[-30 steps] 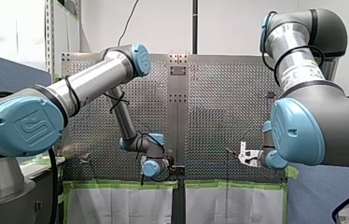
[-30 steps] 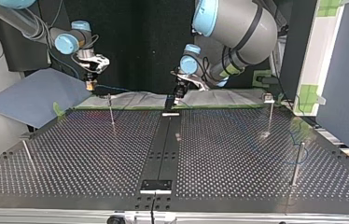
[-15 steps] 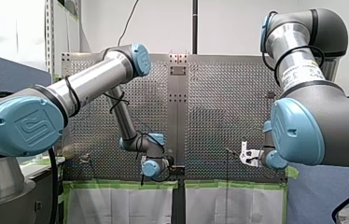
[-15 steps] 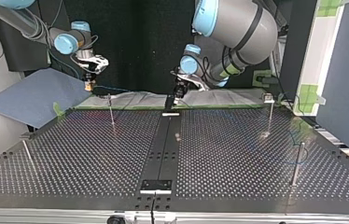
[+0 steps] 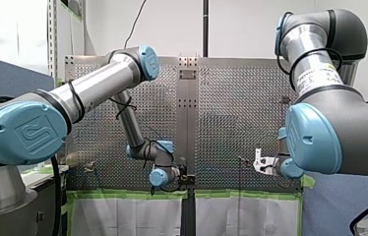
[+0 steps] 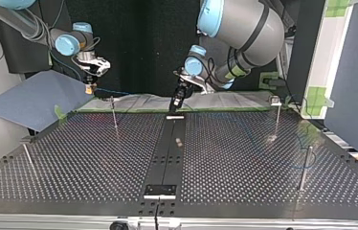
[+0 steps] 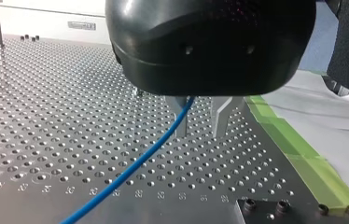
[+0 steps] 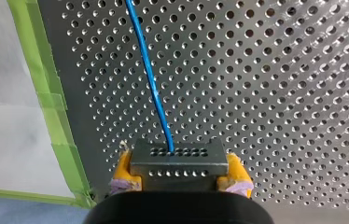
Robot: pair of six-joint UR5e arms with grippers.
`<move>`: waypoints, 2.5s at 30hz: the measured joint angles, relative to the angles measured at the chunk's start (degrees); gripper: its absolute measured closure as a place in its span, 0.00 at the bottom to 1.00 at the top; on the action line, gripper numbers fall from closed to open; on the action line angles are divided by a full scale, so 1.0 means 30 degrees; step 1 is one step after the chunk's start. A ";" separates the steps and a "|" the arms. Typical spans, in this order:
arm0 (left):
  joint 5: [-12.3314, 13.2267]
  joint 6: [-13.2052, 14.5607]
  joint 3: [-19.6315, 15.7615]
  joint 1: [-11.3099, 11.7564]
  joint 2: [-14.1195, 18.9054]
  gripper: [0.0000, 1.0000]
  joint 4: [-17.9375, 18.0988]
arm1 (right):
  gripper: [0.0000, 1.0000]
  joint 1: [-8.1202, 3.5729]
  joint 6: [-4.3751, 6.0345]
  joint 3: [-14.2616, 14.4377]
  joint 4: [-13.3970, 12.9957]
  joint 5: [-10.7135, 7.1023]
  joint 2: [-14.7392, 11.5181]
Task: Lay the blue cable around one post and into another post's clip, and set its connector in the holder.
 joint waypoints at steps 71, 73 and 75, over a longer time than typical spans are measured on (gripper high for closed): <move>0.3131 -0.0177 0.0000 0.0146 0.0000 0.72 -0.0205 | 1.00 -0.0464 -0.0088 -0.0003 -0.0285 0.0468 0.0003; 0.3151 -0.0183 0.0000 0.0147 0.0000 0.75 -0.0205 | 1.00 -0.0465 -0.0088 -0.0003 -0.0282 0.0468 0.0005; 0.3189 -0.0197 0.0000 0.0147 0.0000 0.88 -0.0205 | 1.00 -0.0467 -0.0088 -0.0003 -0.0282 0.0467 0.0004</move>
